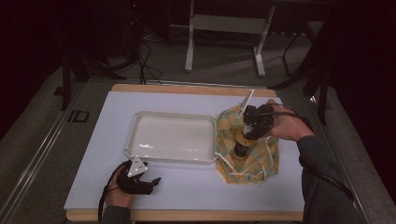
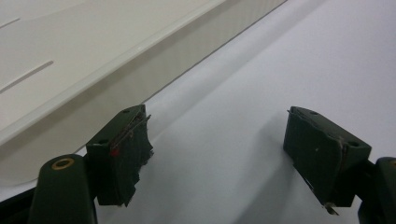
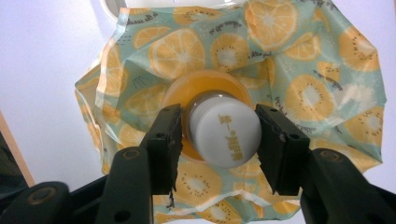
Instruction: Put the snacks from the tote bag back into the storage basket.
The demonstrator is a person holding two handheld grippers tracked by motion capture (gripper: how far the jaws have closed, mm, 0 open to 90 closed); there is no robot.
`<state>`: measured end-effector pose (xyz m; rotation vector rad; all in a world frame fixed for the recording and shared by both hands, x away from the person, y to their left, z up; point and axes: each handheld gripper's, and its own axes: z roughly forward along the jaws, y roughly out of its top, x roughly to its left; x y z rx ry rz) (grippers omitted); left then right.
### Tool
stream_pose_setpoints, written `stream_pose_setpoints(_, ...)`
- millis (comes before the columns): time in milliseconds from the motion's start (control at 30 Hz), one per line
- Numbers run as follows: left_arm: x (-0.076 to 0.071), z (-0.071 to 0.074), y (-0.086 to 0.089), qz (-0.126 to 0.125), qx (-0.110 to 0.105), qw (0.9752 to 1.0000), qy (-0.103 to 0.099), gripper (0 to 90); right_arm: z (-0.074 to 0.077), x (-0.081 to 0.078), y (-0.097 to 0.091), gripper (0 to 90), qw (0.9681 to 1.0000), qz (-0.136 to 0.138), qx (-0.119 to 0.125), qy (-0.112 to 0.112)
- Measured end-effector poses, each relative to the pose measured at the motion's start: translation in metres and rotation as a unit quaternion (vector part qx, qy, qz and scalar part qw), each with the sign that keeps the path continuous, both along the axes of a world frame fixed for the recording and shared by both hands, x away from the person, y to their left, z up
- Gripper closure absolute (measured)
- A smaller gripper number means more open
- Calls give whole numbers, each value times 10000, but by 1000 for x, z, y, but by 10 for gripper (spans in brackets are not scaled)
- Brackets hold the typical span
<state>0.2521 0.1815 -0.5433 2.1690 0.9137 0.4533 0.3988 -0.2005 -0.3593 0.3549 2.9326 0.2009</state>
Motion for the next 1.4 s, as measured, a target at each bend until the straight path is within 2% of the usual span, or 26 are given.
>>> stream_pose_setpoints(167,0,0,0,-1,-1,10000,3,226,0,6,2,550,9997,20,-27,241)
stream_pose_setpoints(333,0,0,0,-2,-5,10000,-6,226,1,9,4,562,9993,-21,-134,345)
stream_pose_setpoints(800,0,0,0,-5,-7,10000,-5,226,2,9,1,583,9993,-103,-66,343)
stream_pose_setpoints(1000,0,0,0,-10,-6,10000,6,226,2,10,-2,584,9994,-155,43,322)
stream_pose_setpoints(1400,0,0,0,-9,-3,10000,2,226,3,9,-3,587,9993,-172,-41,344)
